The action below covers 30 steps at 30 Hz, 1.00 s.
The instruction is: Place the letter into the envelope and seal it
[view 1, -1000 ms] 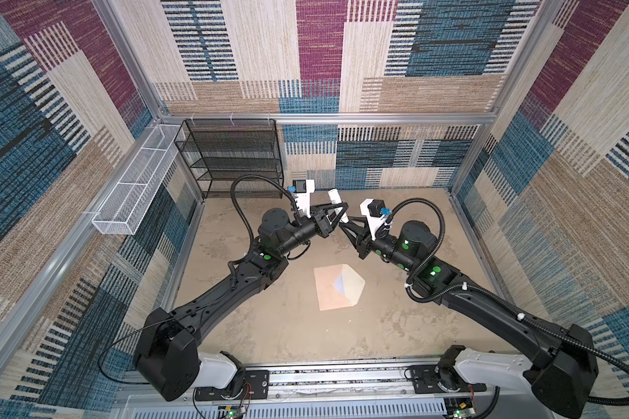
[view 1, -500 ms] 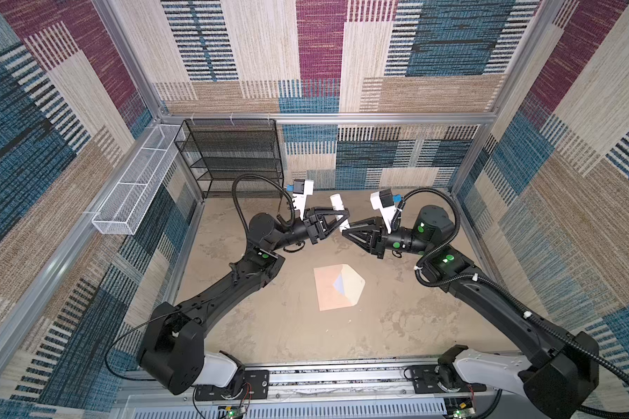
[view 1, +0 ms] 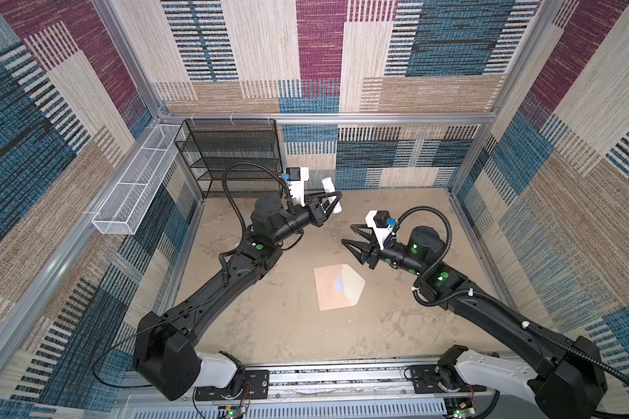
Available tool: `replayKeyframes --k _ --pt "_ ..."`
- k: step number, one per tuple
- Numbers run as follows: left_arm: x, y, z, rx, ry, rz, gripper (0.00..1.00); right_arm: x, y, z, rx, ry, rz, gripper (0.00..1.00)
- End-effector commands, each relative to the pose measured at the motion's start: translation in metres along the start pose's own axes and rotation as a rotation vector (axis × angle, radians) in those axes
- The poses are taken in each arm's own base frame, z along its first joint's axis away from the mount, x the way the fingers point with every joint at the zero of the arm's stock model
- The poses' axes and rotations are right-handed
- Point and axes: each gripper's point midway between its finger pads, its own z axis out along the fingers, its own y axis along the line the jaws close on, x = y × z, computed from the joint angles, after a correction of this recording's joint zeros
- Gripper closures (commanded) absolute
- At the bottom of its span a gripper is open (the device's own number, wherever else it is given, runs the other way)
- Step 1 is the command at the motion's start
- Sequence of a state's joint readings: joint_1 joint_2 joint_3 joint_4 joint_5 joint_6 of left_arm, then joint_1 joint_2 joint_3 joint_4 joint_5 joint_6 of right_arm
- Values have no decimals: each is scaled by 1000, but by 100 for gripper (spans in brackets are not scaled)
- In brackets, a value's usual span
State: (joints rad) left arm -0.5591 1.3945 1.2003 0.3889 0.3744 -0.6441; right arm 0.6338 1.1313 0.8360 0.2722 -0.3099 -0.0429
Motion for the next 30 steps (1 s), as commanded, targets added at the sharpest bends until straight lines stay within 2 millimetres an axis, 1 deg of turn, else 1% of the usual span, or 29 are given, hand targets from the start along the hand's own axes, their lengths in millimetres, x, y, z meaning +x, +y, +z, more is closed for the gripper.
replayKeyframes --k 1,5,9,13,22,30 --pt "-4 19 4 -129 -34 42 100 -29 -28 5 208 -121 -59 46" --pt "-2 17 10 -161 -50 35 100 -34 -36 15 284 -144 -60 48" --pt "0 15 14 -165 -54 34 100 -35 -35 25 288 -145 -64 49" --pt "2 12 18 -159 -52 30 100 -36 -35 30 287 -147 -65 49" --pt "8 11 21 -154 -41 23 100 -39 -40 35 315 -146 -68 57" --pt "14 8 23 -144 -32 20 100 -35 -40 39 311 -131 -65 66"
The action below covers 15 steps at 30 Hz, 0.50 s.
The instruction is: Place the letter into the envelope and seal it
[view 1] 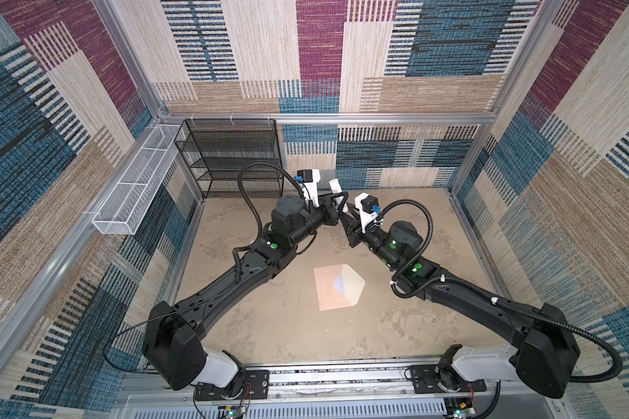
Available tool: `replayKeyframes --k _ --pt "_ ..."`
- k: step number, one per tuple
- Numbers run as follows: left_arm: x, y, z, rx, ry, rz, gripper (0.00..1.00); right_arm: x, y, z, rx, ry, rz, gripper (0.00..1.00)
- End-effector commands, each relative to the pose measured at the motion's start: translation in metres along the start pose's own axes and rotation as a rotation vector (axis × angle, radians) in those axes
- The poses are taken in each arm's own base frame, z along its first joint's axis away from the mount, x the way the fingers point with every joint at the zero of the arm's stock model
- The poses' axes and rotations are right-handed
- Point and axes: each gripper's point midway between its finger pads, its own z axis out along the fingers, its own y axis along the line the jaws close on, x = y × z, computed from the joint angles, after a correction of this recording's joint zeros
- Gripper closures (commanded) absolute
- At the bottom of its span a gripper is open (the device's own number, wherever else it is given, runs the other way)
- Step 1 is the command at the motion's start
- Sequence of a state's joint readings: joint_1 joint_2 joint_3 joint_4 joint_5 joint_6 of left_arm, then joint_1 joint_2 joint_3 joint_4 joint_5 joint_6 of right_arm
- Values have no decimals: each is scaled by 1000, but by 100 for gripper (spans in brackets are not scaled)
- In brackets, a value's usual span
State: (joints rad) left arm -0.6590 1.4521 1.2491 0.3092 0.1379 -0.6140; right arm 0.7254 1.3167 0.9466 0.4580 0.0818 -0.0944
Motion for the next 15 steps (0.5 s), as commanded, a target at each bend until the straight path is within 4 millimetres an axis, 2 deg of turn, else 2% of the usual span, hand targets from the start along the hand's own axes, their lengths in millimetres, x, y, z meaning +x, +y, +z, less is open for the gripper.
replayKeyframes --k 1,15 --pt "-5 -5 0 17 -20 16 100 -8 -1 1 7 -27 0 67" --pt "13 -1 2 28 24 -9 100 -15 0 -1 -2 -41 -4 85"
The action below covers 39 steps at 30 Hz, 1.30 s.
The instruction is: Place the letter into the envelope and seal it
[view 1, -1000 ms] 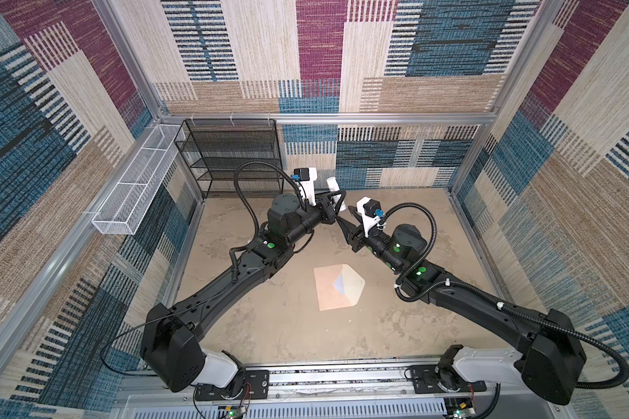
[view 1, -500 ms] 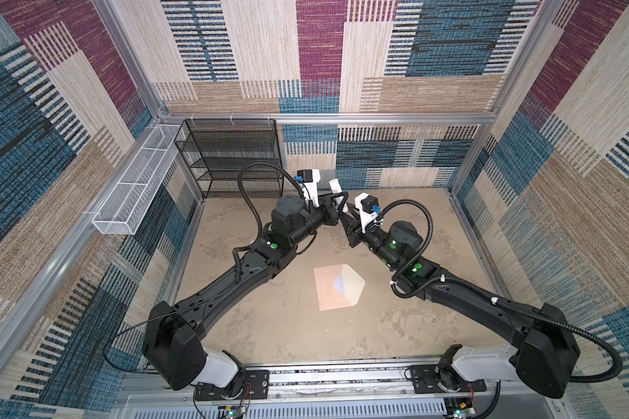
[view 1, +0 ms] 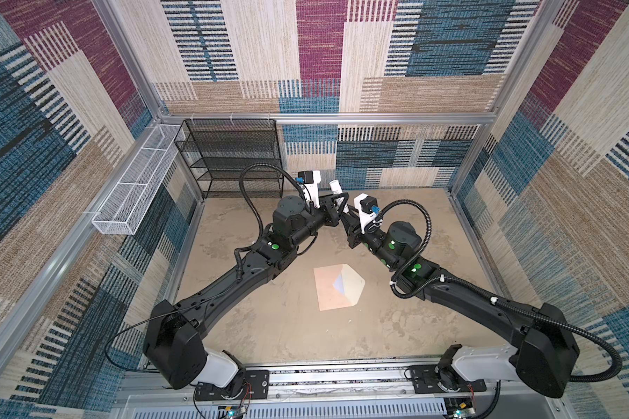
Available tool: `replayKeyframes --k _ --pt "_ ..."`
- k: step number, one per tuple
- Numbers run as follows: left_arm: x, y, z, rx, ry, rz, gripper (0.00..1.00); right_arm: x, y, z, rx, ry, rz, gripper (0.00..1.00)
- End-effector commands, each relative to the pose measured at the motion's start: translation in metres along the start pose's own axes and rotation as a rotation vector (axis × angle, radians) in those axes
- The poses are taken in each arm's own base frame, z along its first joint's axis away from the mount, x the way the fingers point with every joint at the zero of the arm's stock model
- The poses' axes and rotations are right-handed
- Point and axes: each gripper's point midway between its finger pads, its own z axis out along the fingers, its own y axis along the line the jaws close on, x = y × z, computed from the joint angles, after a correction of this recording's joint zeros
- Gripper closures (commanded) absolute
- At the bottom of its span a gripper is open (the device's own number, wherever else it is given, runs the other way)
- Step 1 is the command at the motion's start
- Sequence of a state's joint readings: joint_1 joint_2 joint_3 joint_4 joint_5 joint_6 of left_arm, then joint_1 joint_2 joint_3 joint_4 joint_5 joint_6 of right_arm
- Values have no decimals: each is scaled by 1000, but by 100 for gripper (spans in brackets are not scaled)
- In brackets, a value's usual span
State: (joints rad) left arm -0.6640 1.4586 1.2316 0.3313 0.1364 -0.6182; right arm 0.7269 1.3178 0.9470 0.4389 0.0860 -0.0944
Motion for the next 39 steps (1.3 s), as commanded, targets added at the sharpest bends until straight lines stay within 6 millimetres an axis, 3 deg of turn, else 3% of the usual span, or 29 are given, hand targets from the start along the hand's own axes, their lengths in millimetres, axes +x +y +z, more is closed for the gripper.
replayKeyframes --k 1,5,9,11,16,21,27,28,29,31,33,37,39 --pt "8 -5 0 35 26 -7 100 -22 1 -2 -9 -63 -1 87" --pt "12 -8 -3 71 48 -14 100 -33 11 -11 -84 -83 41 91" --pt "10 -13 -10 213 42 -108 100 -49 39 -27 -318 -92 139 97" --pt "1 -21 -17 352 17 -168 100 -54 52 -36 -433 -76 175 99" --pt "4 -47 -31 581 126 -209 100 -63 70 -59 -665 -29 236 100" --pt "8 -63 -43 664 192 -170 100 -67 75 -74 -796 26 275 100" --pt "11 -65 -51 675 195 -152 100 -64 74 -77 -853 74 308 100" --pt "10 -64 -50 668 189 -147 100 -61 73 -75 -845 80 298 98" --pt "10 -63 -49 657 183 -144 100 -58 71 -72 -824 82 281 90" --pt "5 -58 -45 608 156 -132 100 -46 59 -63 -713 74 215 63" --pt "-2 -48 -38 519 116 -117 100 -34 46 -58 -596 57 145 47" --pt "-19 -22 -25 308 32 -61 100 -5 26 -43 -368 64 25 40" --pt "-23 -10 -21 205 16 -27 100 -1 24 -38 -283 41 -23 40"
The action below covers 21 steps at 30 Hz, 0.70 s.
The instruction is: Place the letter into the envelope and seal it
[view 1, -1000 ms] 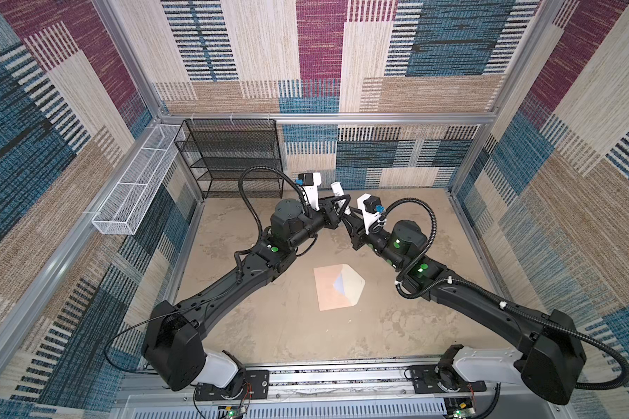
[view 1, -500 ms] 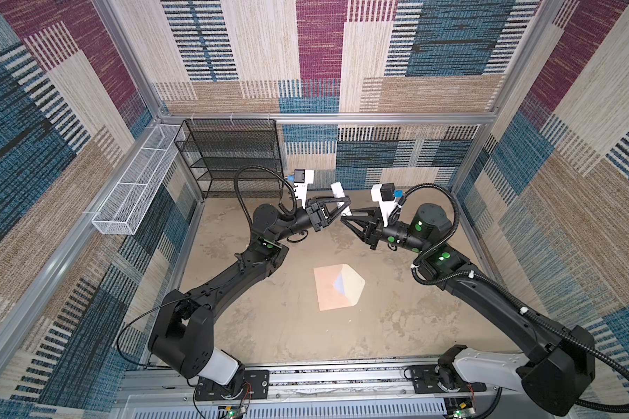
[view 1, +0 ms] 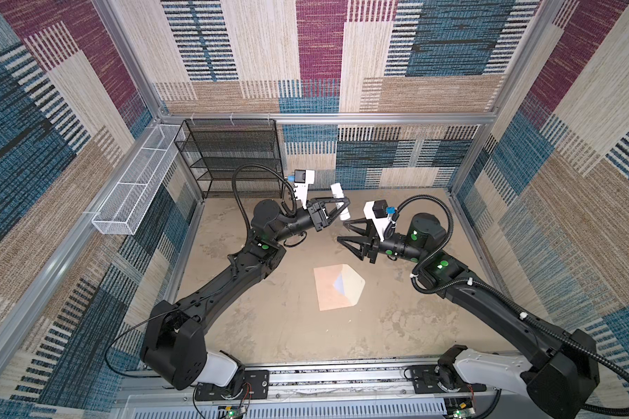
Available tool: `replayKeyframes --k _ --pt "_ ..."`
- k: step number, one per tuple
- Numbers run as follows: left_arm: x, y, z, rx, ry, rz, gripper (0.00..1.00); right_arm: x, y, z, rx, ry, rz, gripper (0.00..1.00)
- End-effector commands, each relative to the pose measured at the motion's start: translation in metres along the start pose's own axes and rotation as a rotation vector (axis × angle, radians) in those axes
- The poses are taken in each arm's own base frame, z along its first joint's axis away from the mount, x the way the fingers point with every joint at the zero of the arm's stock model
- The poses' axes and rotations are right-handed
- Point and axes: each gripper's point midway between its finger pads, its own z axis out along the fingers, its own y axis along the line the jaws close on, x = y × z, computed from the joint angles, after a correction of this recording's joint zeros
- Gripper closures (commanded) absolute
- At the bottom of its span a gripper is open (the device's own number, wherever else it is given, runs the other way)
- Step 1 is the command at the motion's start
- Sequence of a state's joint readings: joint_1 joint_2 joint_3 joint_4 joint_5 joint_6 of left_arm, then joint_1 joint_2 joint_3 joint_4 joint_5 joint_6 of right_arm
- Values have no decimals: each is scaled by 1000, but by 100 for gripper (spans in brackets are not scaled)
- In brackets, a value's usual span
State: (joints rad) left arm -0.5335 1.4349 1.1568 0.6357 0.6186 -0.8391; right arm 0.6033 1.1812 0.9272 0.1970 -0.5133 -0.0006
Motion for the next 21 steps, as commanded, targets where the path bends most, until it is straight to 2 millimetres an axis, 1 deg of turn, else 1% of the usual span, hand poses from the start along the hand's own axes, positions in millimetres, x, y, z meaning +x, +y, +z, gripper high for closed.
replayKeyframes --k 1,4,7,10,21 --pt "-10 36 -2 -252 -47 98 100 -11 -29 2 252 -73 -157 40" --pt "-14 42 1 -340 -66 115 100 -15 -45 2 407 -120 -159 41" --pt "-13 43 6 -381 -74 119 100 -23 -55 4 501 -151 -163 43" --pt "-7 46 9 -416 -67 120 100 -28 -60 8 549 -157 -171 46" --pt "0 48 14 -427 -53 125 100 -31 -65 11 573 -154 -181 56"
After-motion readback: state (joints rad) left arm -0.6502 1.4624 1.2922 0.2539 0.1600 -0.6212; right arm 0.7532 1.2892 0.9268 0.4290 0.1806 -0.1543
